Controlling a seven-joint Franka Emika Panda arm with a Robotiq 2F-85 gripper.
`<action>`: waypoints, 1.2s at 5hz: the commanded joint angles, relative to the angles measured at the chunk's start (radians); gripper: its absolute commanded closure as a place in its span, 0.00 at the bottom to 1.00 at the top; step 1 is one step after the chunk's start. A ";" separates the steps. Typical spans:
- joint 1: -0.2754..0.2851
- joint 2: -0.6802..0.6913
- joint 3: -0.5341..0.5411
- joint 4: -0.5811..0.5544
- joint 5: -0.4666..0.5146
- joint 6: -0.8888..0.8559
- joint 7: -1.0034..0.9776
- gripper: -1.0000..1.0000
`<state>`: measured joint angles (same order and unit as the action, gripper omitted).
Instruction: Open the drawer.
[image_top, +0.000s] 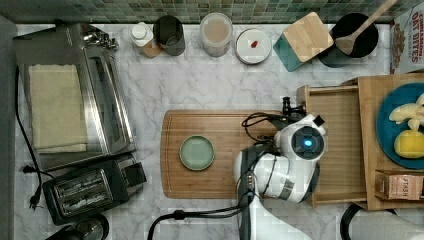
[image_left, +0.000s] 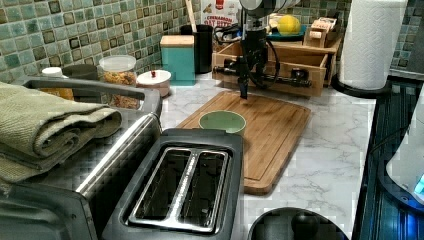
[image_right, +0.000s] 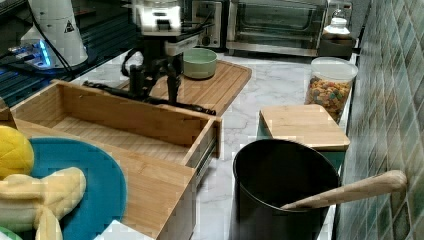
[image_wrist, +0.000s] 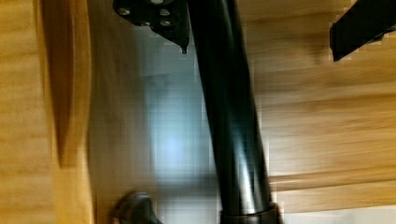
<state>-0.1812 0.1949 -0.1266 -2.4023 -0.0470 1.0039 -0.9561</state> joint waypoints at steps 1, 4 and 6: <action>0.161 -0.111 0.131 -0.034 0.048 -0.077 0.055 0.00; 0.195 -0.133 0.145 -0.049 0.029 -0.043 0.184 0.00; 0.190 -0.133 0.151 -0.049 0.029 -0.043 0.184 0.00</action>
<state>-0.1134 0.1376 -0.0976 -2.4629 -0.0410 1.0088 -0.8262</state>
